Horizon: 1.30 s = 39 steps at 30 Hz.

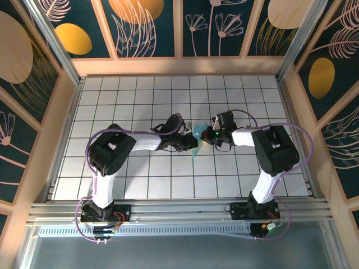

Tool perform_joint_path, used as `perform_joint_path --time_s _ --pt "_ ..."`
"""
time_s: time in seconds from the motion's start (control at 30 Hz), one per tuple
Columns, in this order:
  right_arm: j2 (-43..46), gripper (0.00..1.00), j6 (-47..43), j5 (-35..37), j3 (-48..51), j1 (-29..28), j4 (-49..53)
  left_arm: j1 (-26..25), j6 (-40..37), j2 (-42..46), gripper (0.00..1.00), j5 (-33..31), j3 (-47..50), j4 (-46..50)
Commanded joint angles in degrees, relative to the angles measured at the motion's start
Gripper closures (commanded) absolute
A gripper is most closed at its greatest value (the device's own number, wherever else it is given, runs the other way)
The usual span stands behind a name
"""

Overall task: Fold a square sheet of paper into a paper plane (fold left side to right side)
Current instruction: Fold the wing for the fifth time at the center of the table.

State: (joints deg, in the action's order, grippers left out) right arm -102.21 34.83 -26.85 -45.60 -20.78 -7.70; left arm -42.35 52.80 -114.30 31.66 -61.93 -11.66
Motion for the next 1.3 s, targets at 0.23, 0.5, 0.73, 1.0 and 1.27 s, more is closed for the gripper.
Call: perform_joint_path --time_s 0.23,0.5,0.73,1.0,1.27 --pt "-3.1 1.0 -1.3 3.0 1.2 -0.1 4.9 -0.6 1.3 -1.7 0.92 -0.5 1.1 1.0" --pt "-3.1 1.0 -1.3 3.0 0.9 -0.2 5.1 -0.6 1.2 -1.4 0.93 -2.3 1.6 1.7" --pt "-3.2 1.0 -1.5 3.0 0.6 -0.2 5.4 -0.6 1.0 -1.7 0.93 -2.5 1.8 1.8" --pt "-3.4 1.0 -1.6 3.0 0.4 -0.2 5.7 -0.6 0.8 -1.9 0.94 -3.2 2.0 2.3" --pt "-3.4 1.0 -1.6 3.1 0.3 -0.3 5.8 -0.6 0.6 -2.1 0.95 -3.9 2.1 3.2"
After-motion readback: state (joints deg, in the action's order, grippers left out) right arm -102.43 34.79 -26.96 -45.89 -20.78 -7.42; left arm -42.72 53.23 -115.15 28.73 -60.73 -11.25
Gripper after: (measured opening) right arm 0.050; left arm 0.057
